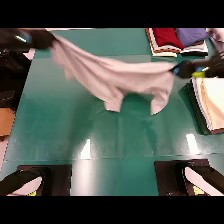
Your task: Fold the shirts.
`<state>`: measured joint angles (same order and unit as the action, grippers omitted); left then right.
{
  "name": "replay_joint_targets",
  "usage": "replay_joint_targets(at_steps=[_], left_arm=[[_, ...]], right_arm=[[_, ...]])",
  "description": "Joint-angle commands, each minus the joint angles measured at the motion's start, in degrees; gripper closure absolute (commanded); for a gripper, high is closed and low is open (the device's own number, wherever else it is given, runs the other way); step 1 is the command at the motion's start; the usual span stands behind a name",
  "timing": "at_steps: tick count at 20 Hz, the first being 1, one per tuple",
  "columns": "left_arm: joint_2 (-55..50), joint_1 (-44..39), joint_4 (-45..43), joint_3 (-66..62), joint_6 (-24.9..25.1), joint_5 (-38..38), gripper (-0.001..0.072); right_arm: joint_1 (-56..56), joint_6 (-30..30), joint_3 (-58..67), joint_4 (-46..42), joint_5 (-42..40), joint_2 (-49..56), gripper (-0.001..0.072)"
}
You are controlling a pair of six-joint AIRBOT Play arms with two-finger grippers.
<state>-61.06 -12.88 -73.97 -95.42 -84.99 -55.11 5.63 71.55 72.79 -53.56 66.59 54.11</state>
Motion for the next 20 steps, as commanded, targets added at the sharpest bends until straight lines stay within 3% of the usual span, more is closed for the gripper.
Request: replay_joint_targets(at_steps=[1, 7, 11, 16, 20], left_arm=[[10.99, 0.00, -2.80, -9.03, 0.81, 0.20, 0.0690], [15.82, 0.00, -2.82, -16.87, 1.55, 0.20, 0.0690], [12.46, 0.00, -4.26, -16.37, 3.04, -4.07, 0.0689], [-1.11, 0.02, -12.20, -8.81, 2.84, -14.43, 0.0689], [-16.15, 0.02, -9.14, 3.63, 2.43, -7.43, 0.0688]], right_arm=[[-0.07, 1.01, 11.04, -0.70, 4.39, -8.83, 0.0699], [-0.07, 7.04, 21.20, -6.75, 12.02, -12.07, 0.0699], [-0.07, 9.20, 25.94, -6.49, 15.76, -6.75, 0.0699], [-0.09, 9.62, 21.44, -6.47, 15.93, 6.78, 0.0699], [-1.18, 9.14, 11.89, -6.47, 12.04, 20.94, 0.0699]])
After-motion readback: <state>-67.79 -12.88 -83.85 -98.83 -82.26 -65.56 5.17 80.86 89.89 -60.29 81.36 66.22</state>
